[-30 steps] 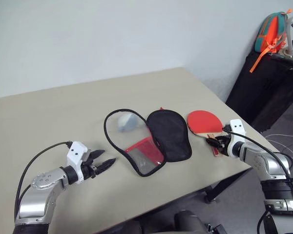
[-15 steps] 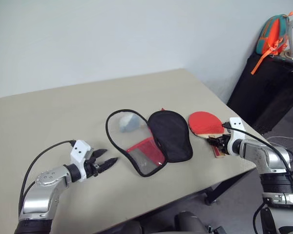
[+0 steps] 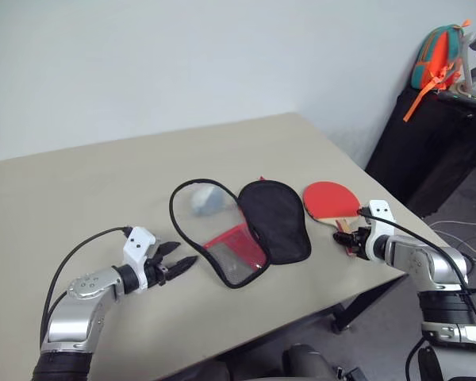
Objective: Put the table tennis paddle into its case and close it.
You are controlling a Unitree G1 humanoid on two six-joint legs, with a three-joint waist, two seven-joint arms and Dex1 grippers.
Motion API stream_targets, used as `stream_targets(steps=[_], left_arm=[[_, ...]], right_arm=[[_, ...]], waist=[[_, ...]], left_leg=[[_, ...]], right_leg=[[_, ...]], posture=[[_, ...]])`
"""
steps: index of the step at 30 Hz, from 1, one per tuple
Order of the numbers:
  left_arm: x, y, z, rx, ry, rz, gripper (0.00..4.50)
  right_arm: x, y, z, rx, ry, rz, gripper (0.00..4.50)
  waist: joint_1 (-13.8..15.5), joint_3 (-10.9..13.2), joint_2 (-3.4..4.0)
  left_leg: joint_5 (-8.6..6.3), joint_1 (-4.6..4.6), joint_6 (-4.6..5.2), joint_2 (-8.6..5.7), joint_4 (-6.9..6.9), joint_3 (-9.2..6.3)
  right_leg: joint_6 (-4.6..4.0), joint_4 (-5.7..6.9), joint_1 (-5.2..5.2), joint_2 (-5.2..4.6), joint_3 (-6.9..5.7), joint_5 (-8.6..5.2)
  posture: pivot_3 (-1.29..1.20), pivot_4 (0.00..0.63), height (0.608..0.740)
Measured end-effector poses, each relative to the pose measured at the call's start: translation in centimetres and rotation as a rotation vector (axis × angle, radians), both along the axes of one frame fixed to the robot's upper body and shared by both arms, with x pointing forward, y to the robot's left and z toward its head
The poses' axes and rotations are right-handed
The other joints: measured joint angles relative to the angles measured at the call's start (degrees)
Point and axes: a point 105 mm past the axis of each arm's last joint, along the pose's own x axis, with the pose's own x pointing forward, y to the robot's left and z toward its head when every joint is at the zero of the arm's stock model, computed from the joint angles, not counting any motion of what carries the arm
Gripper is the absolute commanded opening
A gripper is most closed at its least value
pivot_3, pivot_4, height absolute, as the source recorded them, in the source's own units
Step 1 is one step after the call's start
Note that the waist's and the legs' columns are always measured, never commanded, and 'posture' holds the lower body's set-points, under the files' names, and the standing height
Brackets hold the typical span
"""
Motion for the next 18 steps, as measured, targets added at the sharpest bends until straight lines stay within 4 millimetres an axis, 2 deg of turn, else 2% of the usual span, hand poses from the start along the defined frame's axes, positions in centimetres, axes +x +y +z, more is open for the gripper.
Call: stream_targets(steps=[2, 5, 18], left_arm=[[0.0, -0.1, -0.1, 0.001, 0.005, 0.005, 3.4], [0.0, -0.3, 0.2, 0.003, 0.009, 0.009, 3.4], [-0.2, -1.5, 1.8, 0.021, 0.019, 0.003, 3.4]], right_arm=[[0.4, -0.1, -0.2, -0.021, 0.013, -0.005, 2.12], [0.7, -0.1, -0.6, -0.048, 0.025, 0.0, 1.17], [0.7, 0.0, -0.1, -0.041, 0.029, -0.061, 1.15]], waist=[[0.0, -0.1, -0.13], [0.0, -0.2, -0.36], [0.1, -0.2, -0.29]], left_leg=[[-0.01, 0.0, -0.01, 0.0, 0.05, 0.0], [-0.06, 0.0, -0.07, 0.0, 0.09, 0.0], [-0.1, -0.03, -0.06, 0.0, 0.08, -0.02]], right_leg=[[0.0, 0.0, 0.02, 0.0, 0.01, 0.0], [0.01, 0.0, 0.07, 0.0, 0.02, 0.0], [0.02, -0.01, -0.01, 0.01, 0.03, -0.01]], posture=[[0.0, 0.0, 0.74], [0.0, 0.0, 0.74], [0.0, 0.0, 0.74]])
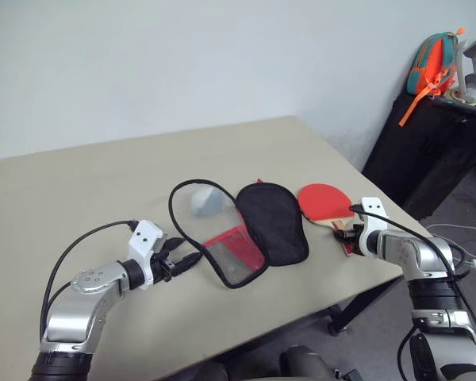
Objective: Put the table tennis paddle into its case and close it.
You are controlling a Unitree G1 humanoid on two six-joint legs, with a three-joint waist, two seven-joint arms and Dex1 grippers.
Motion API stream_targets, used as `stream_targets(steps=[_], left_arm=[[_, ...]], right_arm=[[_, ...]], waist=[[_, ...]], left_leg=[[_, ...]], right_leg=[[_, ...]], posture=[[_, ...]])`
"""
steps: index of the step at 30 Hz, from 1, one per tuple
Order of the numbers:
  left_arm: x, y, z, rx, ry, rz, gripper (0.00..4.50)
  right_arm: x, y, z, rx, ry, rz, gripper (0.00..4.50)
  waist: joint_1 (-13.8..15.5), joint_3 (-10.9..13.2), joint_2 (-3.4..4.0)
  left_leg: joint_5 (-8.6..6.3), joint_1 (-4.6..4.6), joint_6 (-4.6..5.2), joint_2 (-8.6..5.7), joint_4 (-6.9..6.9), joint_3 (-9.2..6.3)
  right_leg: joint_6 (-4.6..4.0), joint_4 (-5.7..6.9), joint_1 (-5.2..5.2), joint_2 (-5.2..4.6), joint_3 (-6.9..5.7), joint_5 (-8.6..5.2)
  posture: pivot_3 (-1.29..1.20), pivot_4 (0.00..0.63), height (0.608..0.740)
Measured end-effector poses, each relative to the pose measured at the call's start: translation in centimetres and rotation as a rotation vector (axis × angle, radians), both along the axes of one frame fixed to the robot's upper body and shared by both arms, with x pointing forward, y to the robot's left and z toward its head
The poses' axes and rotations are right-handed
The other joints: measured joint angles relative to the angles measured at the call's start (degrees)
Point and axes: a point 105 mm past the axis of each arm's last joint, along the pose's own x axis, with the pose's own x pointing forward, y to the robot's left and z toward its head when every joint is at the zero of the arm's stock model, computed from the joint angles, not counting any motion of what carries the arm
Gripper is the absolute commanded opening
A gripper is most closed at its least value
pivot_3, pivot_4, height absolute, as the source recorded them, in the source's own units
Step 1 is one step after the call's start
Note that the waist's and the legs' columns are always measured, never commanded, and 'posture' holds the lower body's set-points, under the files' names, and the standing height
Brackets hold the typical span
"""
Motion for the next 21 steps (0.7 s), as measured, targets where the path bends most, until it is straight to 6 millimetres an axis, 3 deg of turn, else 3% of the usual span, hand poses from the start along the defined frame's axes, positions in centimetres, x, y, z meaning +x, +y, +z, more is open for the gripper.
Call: stream_targets(steps=[2, 5, 10, 12, 16, 21], left_arm=[[0.1, -0.1, 0.1, 0.001, 0.004, 0.0, 3.4], [0.2, -0.2, 0.4, 0.003, 0.009, -0.001, 3.4], [0.5, -0.6, 0.8, 0.002, -0.001, -0.023, 3.4], [0.4, -0.5, 0.7, 0.002, 0.007, -0.025, 3.4], [0.4, 0.0, 0.2, 0.001, 0.02, -0.028, 3.4], [0.5, 0.9, -0.8, 0.001, 0.026, -0.02, 3.4]], right_arm=[[0.1, 0.1, 0.6, 0.029, -0.011, -0.031, 1.15], [0.2, 1.6, 2.1, 0.062, -0.058, -0.017, 1.15], [0.2, 7.3, 5.7, 0.143, -0.151, 0.111, 1.15], [-0.2, 9.4, 6.2, 0.168, -0.166, 0.149, 1.15], [-1.5, 12.9, 4.9, 0.202, -0.11, 0.222, 1.15], [-2.8, 14.0, 2.4, 0.204, -0.025, 0.217, 1.15]], waist=[[0.0, 0.1, 0.15], [0.1, 0.7, 1.13], [0.0, 1.0, 1.57], [0.0, 1.0, 1.57], [0.2, 1.0, 1.58], [0.2, 1.0, 1.59]], left_leg=[[0.0, 0.0, 0.0, 0.0, 0.05, 0.0], [0.0, -0.1, 0.0, -0.01, -0.01, -0.04], [0.01, -0.19, 0.02, -0.01, -0.22, -0.18], [0.0, -0.21, 0.01, -0.01, -0.19, -0.17], [0.01, -0.26, 0.01, -0.01, -0.11, -0.19], [0.0, -0.29, 0.0, -0.01, -0.13, -0.18]], right_leg=[[0.0, -0.01, -0.07, 0.0, 0.01, 0.0], [0.04, 0.01, -0.26, 0.04, 0.03, 0.02], [0.11, 0.06, -0.48, 0.14, 0.04, 0.07], [0.12, 0.05, -0.48, 0.13, 0.04, 0.07], [0.12, 0.05, -0.47, 0.1, 0.01, 0.07], [0.12, 0.06, -0.54, 0.09, -0.01, 0.06]], posture=[[0.0, 0.0, 0.74], [0.0, 0.0, 0.74], [0.0, 0.0, 0.74], [0.0, 0.0, 0.74], [0.0, 0.0, 0.74], [0.0, 0.0, 0.74]])
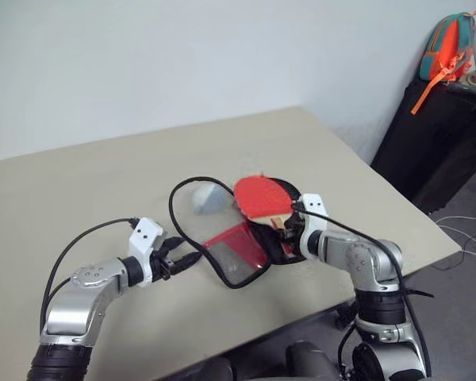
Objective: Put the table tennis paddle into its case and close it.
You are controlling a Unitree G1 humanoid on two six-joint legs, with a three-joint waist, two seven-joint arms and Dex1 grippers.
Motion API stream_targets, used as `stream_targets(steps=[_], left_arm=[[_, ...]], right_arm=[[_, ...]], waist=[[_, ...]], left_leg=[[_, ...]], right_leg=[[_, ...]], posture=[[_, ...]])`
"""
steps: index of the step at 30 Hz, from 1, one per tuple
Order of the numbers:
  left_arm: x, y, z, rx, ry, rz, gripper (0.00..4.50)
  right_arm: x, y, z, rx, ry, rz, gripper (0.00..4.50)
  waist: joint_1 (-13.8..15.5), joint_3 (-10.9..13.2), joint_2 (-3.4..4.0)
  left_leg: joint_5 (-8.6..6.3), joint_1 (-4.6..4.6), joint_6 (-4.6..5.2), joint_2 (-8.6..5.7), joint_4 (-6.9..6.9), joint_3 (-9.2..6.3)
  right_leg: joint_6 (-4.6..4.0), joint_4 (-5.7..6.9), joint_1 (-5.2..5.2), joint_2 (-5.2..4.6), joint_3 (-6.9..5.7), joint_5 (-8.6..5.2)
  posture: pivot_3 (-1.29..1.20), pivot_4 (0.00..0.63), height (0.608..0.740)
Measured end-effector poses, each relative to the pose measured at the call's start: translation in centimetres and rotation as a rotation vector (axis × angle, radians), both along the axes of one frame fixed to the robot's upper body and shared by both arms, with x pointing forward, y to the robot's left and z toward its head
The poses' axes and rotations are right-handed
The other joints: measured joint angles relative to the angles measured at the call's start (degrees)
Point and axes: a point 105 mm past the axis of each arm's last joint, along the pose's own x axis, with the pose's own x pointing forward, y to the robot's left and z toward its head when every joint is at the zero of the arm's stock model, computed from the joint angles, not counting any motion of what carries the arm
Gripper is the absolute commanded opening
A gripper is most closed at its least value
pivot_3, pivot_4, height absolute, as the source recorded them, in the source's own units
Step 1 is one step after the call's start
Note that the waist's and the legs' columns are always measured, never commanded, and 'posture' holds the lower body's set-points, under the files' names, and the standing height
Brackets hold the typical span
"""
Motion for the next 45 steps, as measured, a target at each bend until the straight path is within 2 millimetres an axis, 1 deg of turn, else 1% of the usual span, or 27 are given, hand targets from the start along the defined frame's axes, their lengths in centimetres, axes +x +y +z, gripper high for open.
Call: stream_targets(steps=[3, 9, 16, 20, 27, 33, 35, 36, 37, 39, 43, 45], left_arm=[[0.0, 0.3, -0.7, 0.002, 0.005, -0.003, 3.4], [-0.1, 1.3, -1.7, 0.012, 0.01, 0.007, 3.4], [0.0, 1.6, -2.1, 0.007, 0.001, -0.002, 3.4], [0.4, 1.7, -2.0, 0.017, -0.008, -0.008, 3.4], [0.6, 1.6, -1.8, 0.021, -0.015, -0.014, 3.4], [0.5, 1.5, -1.7, 0.023, -0.022, -0.017, 3.4], [0.4, 1.4, -1.7, 0.025, -0.024, -0.017, 3.4], [0.4, 1.4, -1.7, 0.024, -0.025, -0.016, 3.4], [0.4, 1.4, -1.7, 0.025, -0.024, -0.014, 3.4], [0.5, 1.3, -1.6, 0.026, -0.026, -0.011, 3.4], [0.9, 1.0, -1.1, 0.026, -0.041, -0.018, 3.4], [1.2, 0.7, -0.9, 0.023, -0.049, -0.025, 3.4]], right_arm=[[-0.2, 0.3, -0.1, 0.003, -0.006, 0.004, 1.15], [-0.5, -0.2, -0.1, 0.007, -0.028, -0.012, 1.15], [-0.2, -1.6, -0.1, 0.004, -0.045, -0.086, 1.15], [0.0, -1.9, -0.1, -0.004, -0.054, -0.108, 1.15], [-0.1, -1.1, -0.7, -0.027, -0.053, -0.084, 1.15], [0.6, -0.6, -1.2, -0.023, -0.037, -0.109, 1.15], [1.0, -0.8, -1.5, -0.025, -0.029, -0.131, 1.89], [1.1, -0.8, -1.7, -0.023, -0.025, -0.137, 2.13], [1.2, -0.8, -1.6, -0.018, -0.027, -0.139, 2.39], [1.3, -0.6, -1.6, -0.005, -0.023, -0.141, 3.16], [1.2, -0.4, -1.3, 0.004, -0.03, -0.125, 4.42], [1.0, -0.6, -1.1, 0.015, -0.05, -0.11, 4.42]], waist=[[-0.1, 0.0, 0.0], [0.0, 0.0, 0.0], [0.0, 0.0, 0.0], [-0.1, 0.0, 0.0], [-0.2, 0.0, -0.04], [-0.2, -0.3, -0.37], [-0.2, -0.4, -0.56], [-0.2, -0.4, -0.58], [-0.2, -0.4, -0.56], [0.0, -0.4, -0.56], [0.2, -0.4, -0.56], [0.3, -0.4, -0.55]], left_leg=[[0.0, 0.01, 0.0, 0.0, -0.03, -0.01], [0.0, 0.0, 0.0, 0.0, -0.04, -0.01], [0.0, -0.01, 0.0, 0.0, -0.05, 0.0], [0.0, -0.02, 0.0, 0.0, -0.06, 0.01], [0.0, 0.0, 0.0, 0.0, -0.09, 0.0], [0.0, 0.19, 0.0, 0.01, -0.18, -0.01], [0.0, 0.21, 0.0, 0.02, -0.17, -0.05], [0.0, 0.22, 0.0, 0.01, -0.13, -0.04], [0.0, 0.22, 0.0, 0.02, -0.12, -0.04], [-0.01, 0.23, -0.01, 0.01, -0.08, -0.1], [-0.01, 0.24, -0.01, 0.01, -0.01, -0.17], [-0.02, 0.21, -0.03, -0.01, 0.04, -0.22]], right_leg=[[0.0, 0.0, -0.01, 0.0, -0.01, 0.0], [0.0, -0.01, -0.01, 0.0, -0.01, 0.0], [0.0, 0.0, -0.03, 0.0, -0.01, 0.0], [0.0, 0.0, -0.06, 0.0, 0.0, 0.0], [0.0, 0.0, -0.06, 0.0, 0.0, 0.0], [-0.01, 0.0, 0.07, 0.01, -0.01, -0.01], [-0.07, 0.0, 0.12, 0.01, -0.03, -0.05], [-0.09, -0.01, 0.14, 0.01, -0.03, -0.06], [-0.09, -0.02, 0.19, -0.01, -0.03, -0.06], [-0.09, -0.03, 0.26, -0.01, -0.06, -0.07], [-0.09, -0.06, 0.37, -0.01, -0.08, -0.09], [-0.05, -0.07, 0.39, -0.02, -0.08, -0.11]], posture=[[0.0, 0.0, 0.74], [0.0, 0.0, 0.74], [0.0, 0.0, 0.74], [0.0, 0.0, 0.74], [0.0, 0.0, 0.74], [0.0, 0.0, 0.74], [0.0, 0.0, 0.74], [0.0, 0.0, 0.74], [0.0, 0.0, 0.74], [0.0, 0.0, 0.74], [0.0, 0.0, 0.74], [0.0, 0.0, 0.74]])
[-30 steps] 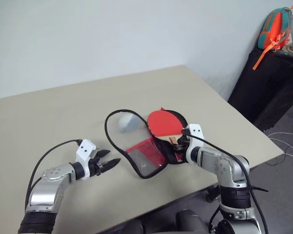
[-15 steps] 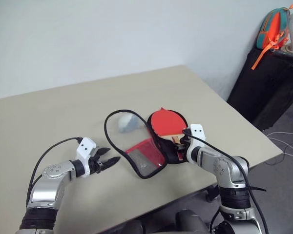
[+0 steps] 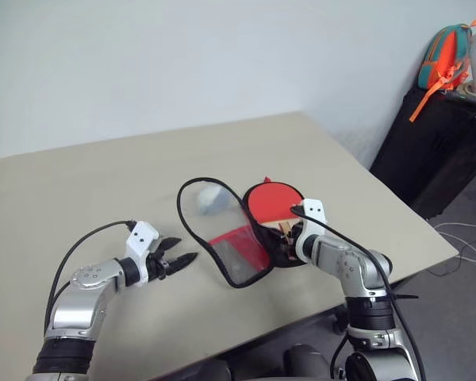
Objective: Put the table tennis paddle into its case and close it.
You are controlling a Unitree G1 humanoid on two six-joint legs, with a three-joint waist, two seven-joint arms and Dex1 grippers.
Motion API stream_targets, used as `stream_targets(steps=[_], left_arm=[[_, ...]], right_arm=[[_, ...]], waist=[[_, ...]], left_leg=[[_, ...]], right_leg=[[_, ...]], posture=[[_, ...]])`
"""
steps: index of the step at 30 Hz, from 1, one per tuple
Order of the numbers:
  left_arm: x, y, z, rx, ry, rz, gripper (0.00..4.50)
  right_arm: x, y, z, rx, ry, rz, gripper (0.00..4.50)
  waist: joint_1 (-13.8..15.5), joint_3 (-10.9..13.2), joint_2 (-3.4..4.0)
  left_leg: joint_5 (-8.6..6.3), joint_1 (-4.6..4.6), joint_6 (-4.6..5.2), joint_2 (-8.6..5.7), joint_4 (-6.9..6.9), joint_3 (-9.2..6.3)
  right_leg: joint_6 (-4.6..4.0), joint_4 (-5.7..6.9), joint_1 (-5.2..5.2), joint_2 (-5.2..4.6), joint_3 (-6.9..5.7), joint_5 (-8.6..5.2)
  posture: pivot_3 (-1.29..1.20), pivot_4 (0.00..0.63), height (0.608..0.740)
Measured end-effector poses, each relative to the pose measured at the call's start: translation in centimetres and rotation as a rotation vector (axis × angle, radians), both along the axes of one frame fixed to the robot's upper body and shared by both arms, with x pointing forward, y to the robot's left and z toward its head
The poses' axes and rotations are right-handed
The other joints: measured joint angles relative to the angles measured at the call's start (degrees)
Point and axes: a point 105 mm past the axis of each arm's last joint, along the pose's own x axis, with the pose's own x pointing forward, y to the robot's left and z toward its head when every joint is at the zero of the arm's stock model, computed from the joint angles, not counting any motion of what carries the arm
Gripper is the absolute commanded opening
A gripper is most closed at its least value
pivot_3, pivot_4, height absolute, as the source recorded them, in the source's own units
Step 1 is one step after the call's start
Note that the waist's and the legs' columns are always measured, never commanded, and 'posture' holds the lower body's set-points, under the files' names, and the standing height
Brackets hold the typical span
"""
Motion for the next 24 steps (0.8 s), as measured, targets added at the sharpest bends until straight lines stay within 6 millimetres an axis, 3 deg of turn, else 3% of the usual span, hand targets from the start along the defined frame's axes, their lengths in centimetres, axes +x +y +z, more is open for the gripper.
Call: stream_targets(steps=[4, 7, 10, 13, 16, 20, 24], left_arm=[[0.9, -1.5, 0.7, -0.021, -0.022, -0.037, 3.4], [2.3, -4.0, 1.8, -0.075, -0.061, -0.085, 3.4], [3.8, -8.0, 2.4, -0.157, -0.083, -0.146, 3.4], [4.6, -11.1, 2.4, -0.209, -0.068, -0.185, 3.4], [5.5, -13.1, 2.8, -0.246, -0.065, -0.194, 3.4], [6.7, -15.6, 2.9, -0.252, -0.041, -0.173, 3.4], [6.3, -15.3, 0.7, -0.205, 0.102, -0.152, 3.4]], right_arm=[[-0.4, -2.8, 0.8, 0.038, -0.077, -0.024, 4.42], [0.0, -4.7, 4.6, 0.212, -0.208, -0.027, 4.42], [0.6, -7.0, 9.4, 0.397, -0.406, -0.056, 4.42], [0.8, -8.4, 12.1, 0.462, -0.519, -0.075, 4.42], [1.4, -9.4, 12.4, 0.465, -0.55, -0.137, 4.42], [3.2, -11.3, 11.3, 0.456, -0.528, -0.3, 4.42], [3.6, -12.5, 9.9, 0.409, -0.503, -0.384, 4.42]], waist=[[0.1, 0.1, 0.08], [0.1, 0.4, 0.42], [-0.1, 0.4, 0.5], [-0.3, 0.4, 0.49], [-0.4, 0.4, 0.51], [-0.2, 0.4, 0.51], [-0.4, 0.4, 0.58]], left_leg=[[-0.03, -0.11, -0.05, -0.05, 0.07, -0.01], [-0.02, -0.09, -0.04, -0.07, 0.02, -0.05], [-0.02, -0.09, -0.03, -0.07, 0.04, -0.07], [-0.03, -0.09, -0.02, -0.07, 0.03, 0.01], [-0.03, -0.08, -0.02, -0.07, 0.03, 0.0], [-0.03, -0.09, -0.02, -0.12, 0.08, 0.04], [-0.04, -0.1, 0.0, -0.12, 0.02, 0.02]], right_leg=[[0.1, -0.02, -0.04, 0.0, 0.04, -0.05], [0.17, 0.02, -0.06, 0.02, 0.04, -0.01], [0.2, 0.0, 0.0, 0.04, 0.04, 0.02], [0.2, -0.01, -0.02, 0.06, 0.11, 0.02], [0.19, -0.01, -0.03, 0.08, 0.13, 0.0], [0.2, -0.02, -0.01, 0.07, 0.21, 0.01], [0.2, -0.01, -0.06, 0.08, 0.23, 0.0]], posture=[[0.0, 0.0, 0.74], [0.0, 0.0, 0.74], [0.0, 0.0, 0.74], [0.0, 0.0, 0.74], [0.0, 0.0, 0.74], [0.0, 0.0, 0.74], [0.0, 0.0, 0.74]])
